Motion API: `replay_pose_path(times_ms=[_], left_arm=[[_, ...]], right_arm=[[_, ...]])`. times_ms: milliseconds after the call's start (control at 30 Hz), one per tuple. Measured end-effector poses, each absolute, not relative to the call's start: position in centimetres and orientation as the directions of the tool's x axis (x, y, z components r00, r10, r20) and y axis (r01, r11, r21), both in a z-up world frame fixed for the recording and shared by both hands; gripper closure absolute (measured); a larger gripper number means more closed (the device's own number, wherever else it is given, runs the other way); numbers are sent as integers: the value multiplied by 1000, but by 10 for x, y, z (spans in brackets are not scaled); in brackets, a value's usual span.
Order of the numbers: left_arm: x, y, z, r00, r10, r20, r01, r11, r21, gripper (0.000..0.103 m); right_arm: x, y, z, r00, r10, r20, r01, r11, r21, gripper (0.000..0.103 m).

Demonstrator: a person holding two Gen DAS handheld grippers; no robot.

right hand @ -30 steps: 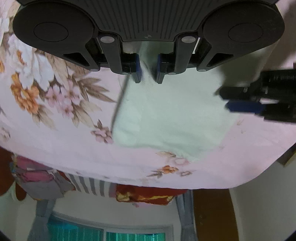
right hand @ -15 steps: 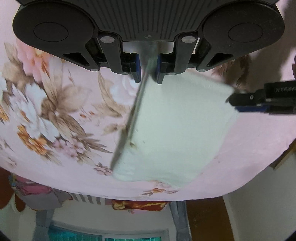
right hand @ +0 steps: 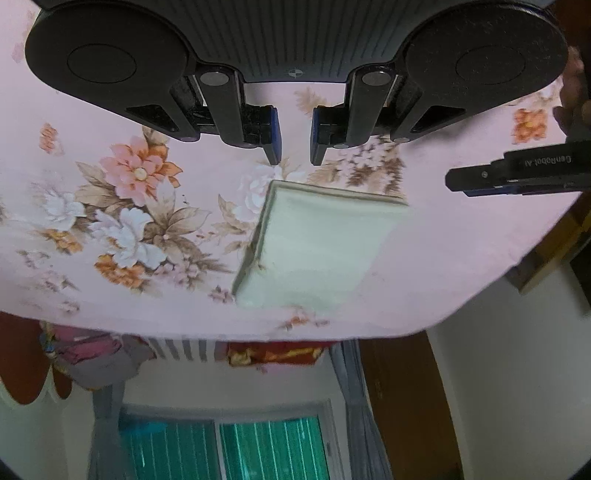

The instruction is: Fold small clothes

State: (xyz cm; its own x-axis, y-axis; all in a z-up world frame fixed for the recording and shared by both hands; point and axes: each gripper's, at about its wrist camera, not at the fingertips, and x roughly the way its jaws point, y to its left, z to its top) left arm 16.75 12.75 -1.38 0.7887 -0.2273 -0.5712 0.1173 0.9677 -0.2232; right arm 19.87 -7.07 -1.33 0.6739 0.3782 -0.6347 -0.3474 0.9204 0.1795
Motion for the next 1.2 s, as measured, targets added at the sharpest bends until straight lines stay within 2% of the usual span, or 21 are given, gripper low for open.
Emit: replay_pose_path(times_ms=[33, 67, 100, 133, 167, 200, 400, 567, 1200], left_arm=[[158, 123, -9, 806, -201, -556, 102, 973, -205, 7], [148, 118, -4, 822, -183, -539, 92, 977, -192, 5], [140, 114, 0, 826, -191, -530, 101, 976, -194, 4], [134, 111, 4, 825, -200, -528, 108, 974, -199, 2], [125, 106, 9, 828, -187, -529, 95, 976, -196, 1], [116, 101, 14, 835, -169, -523, 83, 979, -184, 1], [62, 79, 29, 882, -41, -470, 20, 999, -49, 0], [43, 76, 24, 866, -52, -498, 21, 997, -69, 1], [26, 73, 29, 870, -43, -492, 19, 998, -54, 1]], right_arm=[[189, -72, -7, 689, 368, -624, -337, 925, 174, 87], [181, -73, -1, 702, 359, -615, -327, 930, 170, 82], [174, -74, 4, 711, 350, -610, -318, 934, 165, 55], [166, -75, 9, 721, 337, -605, -307, 939, 156, 34], [156, -75, 13, 740, 327, -588, -303, 942, 142, 4], [144, -76, 18, 766, 321, -557, -305, 944, 126, 0], [88, -84, 29, 807, 205, -554, -205, 977, 61, 0], [59, -98, 32, 820, 201, -536, -161, 980, 120, 0], [37, -92, 40, 834, 201, -513, -180, 980, 89, 0]])
